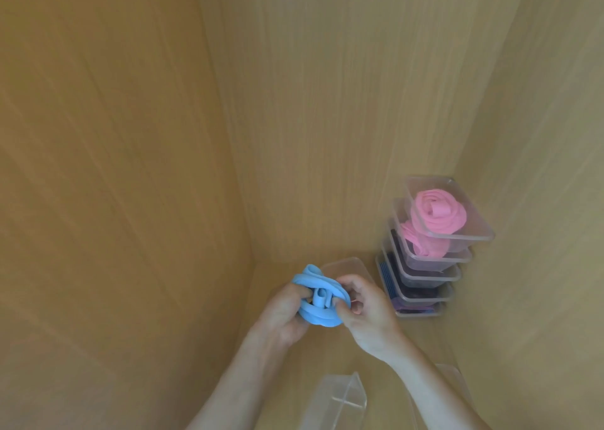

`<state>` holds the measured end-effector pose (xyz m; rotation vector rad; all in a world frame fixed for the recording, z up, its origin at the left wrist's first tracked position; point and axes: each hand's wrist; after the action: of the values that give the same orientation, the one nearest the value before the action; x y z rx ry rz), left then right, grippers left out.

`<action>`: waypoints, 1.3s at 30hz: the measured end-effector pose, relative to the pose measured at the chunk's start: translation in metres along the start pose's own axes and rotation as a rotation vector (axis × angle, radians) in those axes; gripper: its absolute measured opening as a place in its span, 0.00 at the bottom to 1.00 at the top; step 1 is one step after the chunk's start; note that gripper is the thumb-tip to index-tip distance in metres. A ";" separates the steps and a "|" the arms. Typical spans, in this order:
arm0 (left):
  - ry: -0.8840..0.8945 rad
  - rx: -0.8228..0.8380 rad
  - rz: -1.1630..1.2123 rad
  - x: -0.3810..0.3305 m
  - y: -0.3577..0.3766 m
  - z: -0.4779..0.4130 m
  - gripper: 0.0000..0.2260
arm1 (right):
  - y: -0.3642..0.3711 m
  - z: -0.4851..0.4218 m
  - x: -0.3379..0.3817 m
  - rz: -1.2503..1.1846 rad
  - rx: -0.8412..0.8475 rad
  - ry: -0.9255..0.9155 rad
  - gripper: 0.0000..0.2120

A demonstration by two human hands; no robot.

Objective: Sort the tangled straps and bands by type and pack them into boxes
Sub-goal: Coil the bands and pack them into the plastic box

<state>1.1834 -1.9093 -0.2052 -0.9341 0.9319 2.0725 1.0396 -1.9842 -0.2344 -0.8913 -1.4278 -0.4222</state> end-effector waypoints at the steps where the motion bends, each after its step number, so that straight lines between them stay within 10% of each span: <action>1: -0.023 0.014 0.033 -0.001 0.001 -0.001 0.14 | 0.000 0.000 0.000 0.013 -0.007 -0.025 0.13; 18: 0.029 0.357 -0.058 0.018 -0.006 0.007 0.19 | -0.010 0.007 -0.016 -0.404 -0.087 0.092 0.10; 39: 0.084 0.145 -0.319 0.061 0.007 0.013 0.27 | -0.040 0.066 -0.027 -0.367 -0.076 0.336 0.13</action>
<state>1.1419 -1.8848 -0.2460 -1.0258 0.8979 1.6879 0.9623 -1.9675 -0.2556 -0.5814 -1.2666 -0.8655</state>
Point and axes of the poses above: each hand's wrist, its own z-axis away from the middle knuckle, its own y-axis out of the palm, x = y × z, and after that the axes turned 2 degrees about x, right-handed
